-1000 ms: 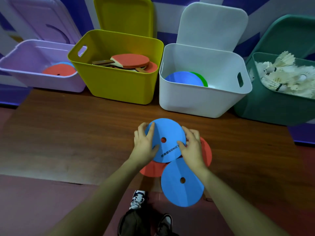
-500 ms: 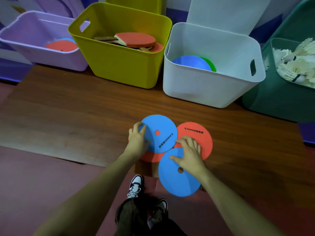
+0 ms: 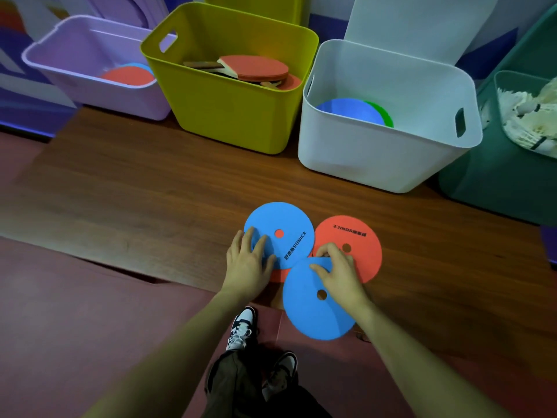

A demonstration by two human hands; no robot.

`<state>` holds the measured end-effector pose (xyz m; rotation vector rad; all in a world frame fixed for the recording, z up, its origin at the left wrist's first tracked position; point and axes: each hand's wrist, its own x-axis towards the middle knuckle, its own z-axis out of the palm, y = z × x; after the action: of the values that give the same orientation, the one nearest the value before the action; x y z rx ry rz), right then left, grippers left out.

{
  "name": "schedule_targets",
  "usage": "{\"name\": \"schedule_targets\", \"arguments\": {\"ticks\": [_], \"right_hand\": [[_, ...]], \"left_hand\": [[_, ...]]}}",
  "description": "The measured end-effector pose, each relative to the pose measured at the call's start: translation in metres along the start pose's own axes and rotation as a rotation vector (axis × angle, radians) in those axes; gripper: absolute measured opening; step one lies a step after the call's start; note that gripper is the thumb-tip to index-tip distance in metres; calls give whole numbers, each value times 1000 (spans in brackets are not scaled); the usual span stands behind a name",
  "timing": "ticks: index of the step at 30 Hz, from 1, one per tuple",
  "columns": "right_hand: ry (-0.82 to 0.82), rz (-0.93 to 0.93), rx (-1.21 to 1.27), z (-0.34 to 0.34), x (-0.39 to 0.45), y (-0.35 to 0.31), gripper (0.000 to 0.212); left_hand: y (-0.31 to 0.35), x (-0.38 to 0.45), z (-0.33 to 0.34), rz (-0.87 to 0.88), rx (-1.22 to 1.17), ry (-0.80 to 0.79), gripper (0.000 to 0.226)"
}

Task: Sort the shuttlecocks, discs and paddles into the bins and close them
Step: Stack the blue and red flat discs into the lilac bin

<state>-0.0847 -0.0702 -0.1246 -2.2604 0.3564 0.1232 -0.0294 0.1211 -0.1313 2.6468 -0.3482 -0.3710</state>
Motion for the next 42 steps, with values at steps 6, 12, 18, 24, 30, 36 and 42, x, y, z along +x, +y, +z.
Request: {"name": "schedule_targets", "arguments": {"ticks": [6,12,18,24,30,36,42], "right_hand": [[210,-61,185,-11,42,-45,11],[162,14,126,9,76,-64,25],[-141,49,-389,27,69,-41,70],[-97,-31,-302,38,52,-43,76],[-68,89,-283,40,46,-49,93],[-32,69,-220,33,47,-53,79],[-27,-27,40,18,35,-53,52]], "left_hand": [[4,-1,-12,98,-170,3,59],[0,29,-27,-27,-352,75,60],[-9,33,-21,-136,-22,12,64],[-21,13,-14,-54,37,-80,74],[-24,6,-16,-94,47,-78,75],[-25,6,-15,-70,48,-64,72],[-21,6,-16,-31,-20,-75,73]]}}
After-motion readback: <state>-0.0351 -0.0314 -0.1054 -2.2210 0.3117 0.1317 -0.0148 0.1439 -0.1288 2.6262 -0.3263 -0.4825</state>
